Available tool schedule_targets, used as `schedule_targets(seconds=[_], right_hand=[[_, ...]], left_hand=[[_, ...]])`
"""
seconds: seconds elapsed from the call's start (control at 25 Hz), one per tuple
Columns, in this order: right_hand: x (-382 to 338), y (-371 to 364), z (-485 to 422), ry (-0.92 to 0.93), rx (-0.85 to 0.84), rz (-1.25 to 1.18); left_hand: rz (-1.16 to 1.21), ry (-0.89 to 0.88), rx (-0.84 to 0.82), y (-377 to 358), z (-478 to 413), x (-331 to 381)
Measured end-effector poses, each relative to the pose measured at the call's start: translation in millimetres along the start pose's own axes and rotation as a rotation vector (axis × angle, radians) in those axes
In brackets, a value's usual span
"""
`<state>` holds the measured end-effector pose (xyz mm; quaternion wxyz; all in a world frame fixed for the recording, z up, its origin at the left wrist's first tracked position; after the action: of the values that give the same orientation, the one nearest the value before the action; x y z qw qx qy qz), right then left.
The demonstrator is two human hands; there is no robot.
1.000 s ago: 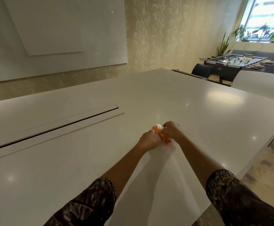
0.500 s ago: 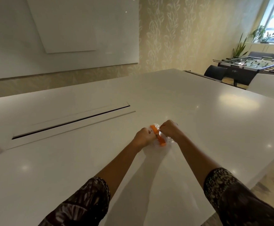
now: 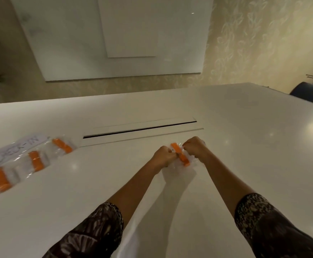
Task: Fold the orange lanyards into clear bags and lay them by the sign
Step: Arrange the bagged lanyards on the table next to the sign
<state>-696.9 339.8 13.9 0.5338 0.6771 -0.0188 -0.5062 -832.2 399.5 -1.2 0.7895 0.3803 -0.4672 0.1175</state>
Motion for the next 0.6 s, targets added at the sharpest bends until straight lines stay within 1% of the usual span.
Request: schedule_targets(seconds=[0.12,0.24,0.36,0.6], right_hand=[[-53,-43,5,0.065,-0.043,0.009],[-105,-91,15,0.168,-0.089,0.015],[-153,-138,28,0.243,-0.140,-0.009],[-237,-222,65,0.413,-0.238,0.019]], left_hand=[[0.009,0.050,0.065,56,10,-34],[0.024,0.112,0.129,113,22,-69],[0.095,0.143,0.188,166,43,-104],[0.135,0.230,0.321,246,90,-175]])
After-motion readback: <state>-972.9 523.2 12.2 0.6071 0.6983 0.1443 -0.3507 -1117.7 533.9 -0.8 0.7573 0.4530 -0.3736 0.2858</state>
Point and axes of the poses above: each hand's wrist, its own z-axis away from the middle knuckle, its own y-axis out of the back of the hand, x = y × z, the point moved 6 cm from there along -z, towards the middle knuckle, and after that the axes turned 5 degrees about y, right-handed, at the moved point
